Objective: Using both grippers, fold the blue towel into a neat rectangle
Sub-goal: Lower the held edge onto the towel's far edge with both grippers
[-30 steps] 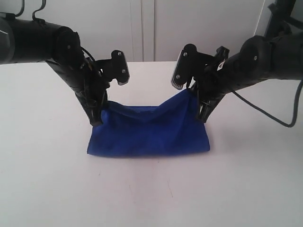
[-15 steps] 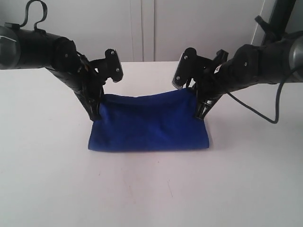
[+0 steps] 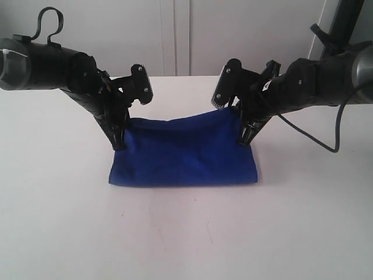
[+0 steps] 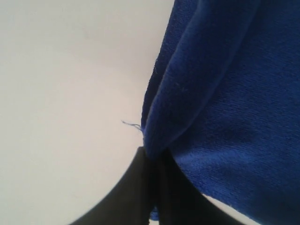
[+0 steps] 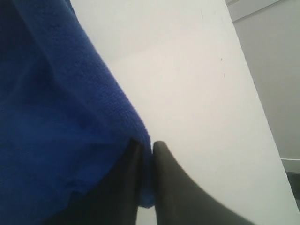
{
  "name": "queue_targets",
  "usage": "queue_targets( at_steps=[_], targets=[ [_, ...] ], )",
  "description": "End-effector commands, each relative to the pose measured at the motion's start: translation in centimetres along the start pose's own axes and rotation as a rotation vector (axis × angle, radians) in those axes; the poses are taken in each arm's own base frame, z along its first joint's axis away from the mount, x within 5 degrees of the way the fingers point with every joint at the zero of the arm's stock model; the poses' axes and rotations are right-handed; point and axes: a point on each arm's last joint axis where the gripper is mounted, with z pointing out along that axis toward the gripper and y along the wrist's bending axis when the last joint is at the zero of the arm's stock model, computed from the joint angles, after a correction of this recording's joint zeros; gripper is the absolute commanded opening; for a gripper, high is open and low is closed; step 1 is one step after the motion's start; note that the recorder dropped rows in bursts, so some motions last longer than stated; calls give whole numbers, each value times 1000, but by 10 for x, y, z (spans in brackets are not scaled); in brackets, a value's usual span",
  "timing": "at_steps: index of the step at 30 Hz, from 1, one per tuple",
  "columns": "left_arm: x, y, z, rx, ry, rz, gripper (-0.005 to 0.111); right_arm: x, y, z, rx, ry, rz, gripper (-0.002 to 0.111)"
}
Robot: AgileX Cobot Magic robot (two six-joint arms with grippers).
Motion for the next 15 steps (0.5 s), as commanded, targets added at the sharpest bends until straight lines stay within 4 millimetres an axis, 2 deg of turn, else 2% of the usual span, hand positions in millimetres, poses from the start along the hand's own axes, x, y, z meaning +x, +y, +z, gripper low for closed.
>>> queue_targets(
  at_steps=[1, 4, 7, 10, 15],
  targets=[
    [1, 2, -1, 4, 5, -14, 13, 1, -3, 0, 18, -4, 7, 27],
    [1, 2, -1, 4, 5, -13, 30, 1, -4, 0, 20, -5, 7, 37],
    [1, 2, -1, 6, 6, -13, 45, 1, -4, 0, 20, -5, 7, 38],
    [2, 2, -1, 8, 9, -11, 52, 1, -4, 0, 20, -5, 7, 38],
    [2, 2, -1, 7, 10, -9, 52, 1, -4, 0, 20, -5, 9, 38]
  ],
)
